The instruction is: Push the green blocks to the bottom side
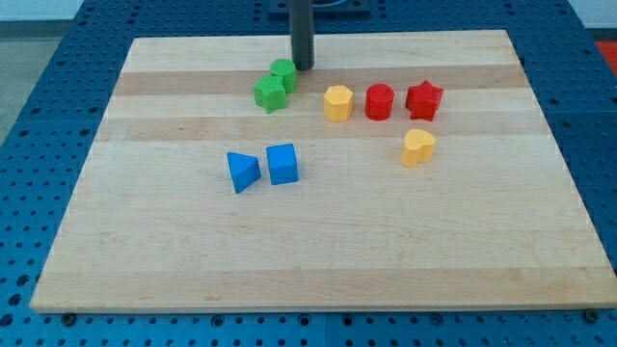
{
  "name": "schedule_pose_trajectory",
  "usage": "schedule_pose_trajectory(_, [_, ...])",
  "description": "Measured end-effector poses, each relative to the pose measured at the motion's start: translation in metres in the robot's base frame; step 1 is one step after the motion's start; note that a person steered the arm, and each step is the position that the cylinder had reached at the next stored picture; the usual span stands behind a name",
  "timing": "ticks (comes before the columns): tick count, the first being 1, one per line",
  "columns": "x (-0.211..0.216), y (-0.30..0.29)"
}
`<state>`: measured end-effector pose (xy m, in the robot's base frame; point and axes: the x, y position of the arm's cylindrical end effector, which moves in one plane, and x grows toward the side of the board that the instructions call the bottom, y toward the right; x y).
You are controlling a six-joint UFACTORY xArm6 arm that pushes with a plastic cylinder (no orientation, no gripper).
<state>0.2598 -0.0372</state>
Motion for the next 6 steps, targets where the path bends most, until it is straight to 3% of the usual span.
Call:
schedule_pose_trajectory(3, [0.039,-0.030])
schedule_pose_trajectory(6, [0.052,-0.019])
